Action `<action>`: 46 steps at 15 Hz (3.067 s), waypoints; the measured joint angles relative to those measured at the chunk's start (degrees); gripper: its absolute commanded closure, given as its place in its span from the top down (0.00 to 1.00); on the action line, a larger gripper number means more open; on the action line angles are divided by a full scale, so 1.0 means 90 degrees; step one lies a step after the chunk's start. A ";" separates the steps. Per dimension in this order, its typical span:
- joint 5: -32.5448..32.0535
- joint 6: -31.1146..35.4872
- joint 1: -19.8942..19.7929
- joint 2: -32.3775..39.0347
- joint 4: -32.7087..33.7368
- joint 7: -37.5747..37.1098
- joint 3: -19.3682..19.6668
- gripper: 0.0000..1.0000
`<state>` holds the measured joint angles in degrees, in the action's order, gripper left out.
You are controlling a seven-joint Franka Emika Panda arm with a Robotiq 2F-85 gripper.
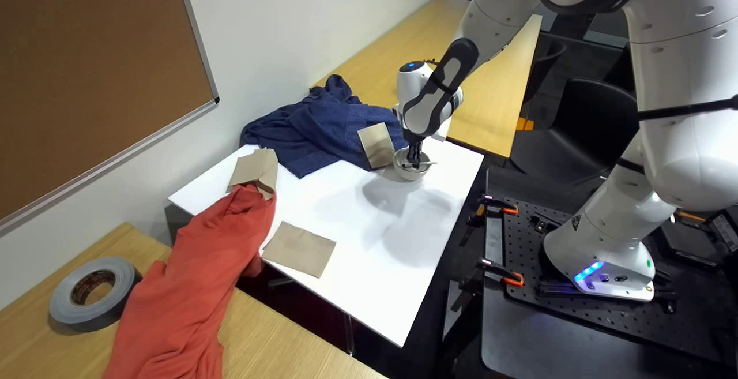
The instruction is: Remove the pen from the bowl and place it on the table
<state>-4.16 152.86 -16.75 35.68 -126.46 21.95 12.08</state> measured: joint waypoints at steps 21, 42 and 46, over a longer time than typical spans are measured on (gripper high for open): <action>-0.0830 -0.0190 0.0468 -0.2326 -0.1395 -0.0466 -0.0330 0.03; -0.0701 0.2991 0.0804 -0.0153 -0.1145 -0.0442 -0.1577 0.37; -0.0730 0.3048 0.0830 0.0102 -0.0923 -0.0443 -0.1494 0.60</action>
<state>-10.73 180.28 -9.28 36.59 -134.77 17.97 -1.37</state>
